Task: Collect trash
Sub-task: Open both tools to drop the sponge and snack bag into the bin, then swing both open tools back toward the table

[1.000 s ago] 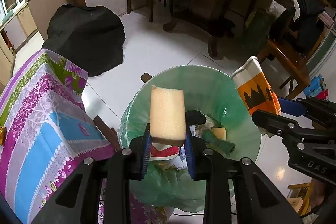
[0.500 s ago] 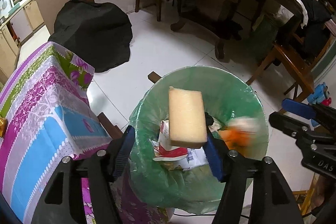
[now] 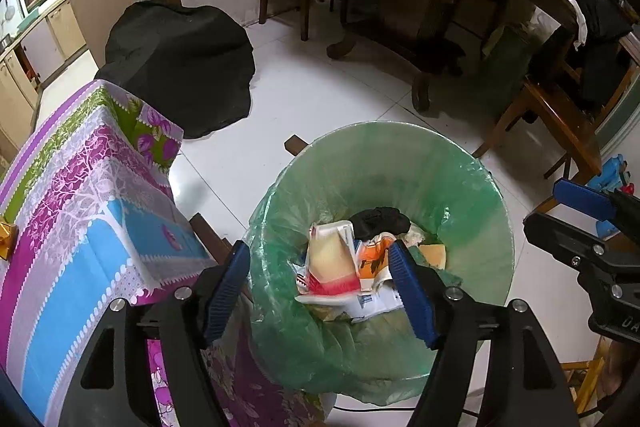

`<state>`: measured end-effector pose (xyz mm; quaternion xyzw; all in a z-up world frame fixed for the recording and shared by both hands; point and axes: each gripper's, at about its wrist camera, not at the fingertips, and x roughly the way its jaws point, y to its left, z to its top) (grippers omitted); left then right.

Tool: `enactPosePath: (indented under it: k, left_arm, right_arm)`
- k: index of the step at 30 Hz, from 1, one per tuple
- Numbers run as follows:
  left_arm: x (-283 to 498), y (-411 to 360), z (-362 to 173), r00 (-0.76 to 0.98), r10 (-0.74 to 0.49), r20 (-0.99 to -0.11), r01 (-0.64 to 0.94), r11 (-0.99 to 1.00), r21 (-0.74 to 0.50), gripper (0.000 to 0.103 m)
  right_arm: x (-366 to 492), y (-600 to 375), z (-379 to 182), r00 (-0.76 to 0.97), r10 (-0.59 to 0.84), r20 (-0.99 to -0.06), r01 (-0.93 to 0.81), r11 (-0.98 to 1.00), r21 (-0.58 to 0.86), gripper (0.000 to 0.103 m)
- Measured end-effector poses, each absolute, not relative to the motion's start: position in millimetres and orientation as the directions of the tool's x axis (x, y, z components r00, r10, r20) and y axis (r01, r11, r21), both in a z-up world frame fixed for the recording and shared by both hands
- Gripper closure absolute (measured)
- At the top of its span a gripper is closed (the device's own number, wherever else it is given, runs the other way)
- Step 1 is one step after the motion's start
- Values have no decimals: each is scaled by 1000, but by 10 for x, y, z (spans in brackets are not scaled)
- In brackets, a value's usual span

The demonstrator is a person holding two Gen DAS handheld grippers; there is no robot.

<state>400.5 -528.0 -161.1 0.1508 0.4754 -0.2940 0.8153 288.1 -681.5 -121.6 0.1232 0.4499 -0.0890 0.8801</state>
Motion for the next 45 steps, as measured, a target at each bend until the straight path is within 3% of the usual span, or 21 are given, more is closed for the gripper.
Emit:
enactPosePath:
  k: [35, 39, 45]
  left_arm:
    - [3954, -5153, -1487, 390, -335, -858, 629, 777, -18, 29]
    - [3970, -4744, -1300, 416, -369, -831, 639, 769, -21, 29]
    - [4344, -2980, -1037, 543, -301, -784, 468, 884, -15, 29]
  right_arm:
    - [2840, -6764, -1167, 598, -41, -800, 256, 956, 143, 40]
    - [2924, -6515, -1047, 640, -1, -768, 180, 972, 149, 37]
    - [3275, -5716, -934, 672, 114, -732, -20, 991, 136, 31]
